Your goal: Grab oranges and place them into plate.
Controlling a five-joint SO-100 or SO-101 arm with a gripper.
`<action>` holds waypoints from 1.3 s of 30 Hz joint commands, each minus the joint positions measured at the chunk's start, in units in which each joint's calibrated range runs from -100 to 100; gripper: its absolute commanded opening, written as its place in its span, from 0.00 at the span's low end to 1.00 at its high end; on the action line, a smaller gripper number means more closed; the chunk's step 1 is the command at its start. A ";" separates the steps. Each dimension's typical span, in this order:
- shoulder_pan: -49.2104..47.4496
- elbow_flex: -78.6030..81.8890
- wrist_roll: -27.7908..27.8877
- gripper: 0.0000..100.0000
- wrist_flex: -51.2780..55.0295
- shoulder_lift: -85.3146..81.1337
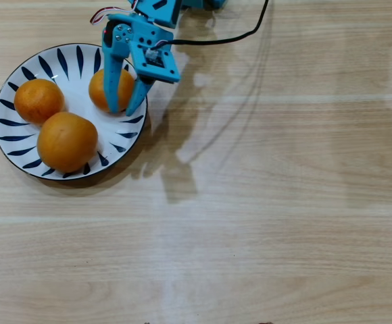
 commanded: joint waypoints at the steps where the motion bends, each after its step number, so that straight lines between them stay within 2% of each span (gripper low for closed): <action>1: -5.18 0.92 8.51 0.02 7.07 -8.88; 6: -11.72 9.70 17.61 0.02 12.31 -22.99; 13: -18.81 23.19 19.07 0.02 30.02 -47.85; 21: -20.10 33.51 21.79 0.02 47.21 -66.36; 28: -23.89 43.74 24.19 0.02 50.13 -67.71; 39: -23.89 41.39 24.82 0.02 58.55 -67.71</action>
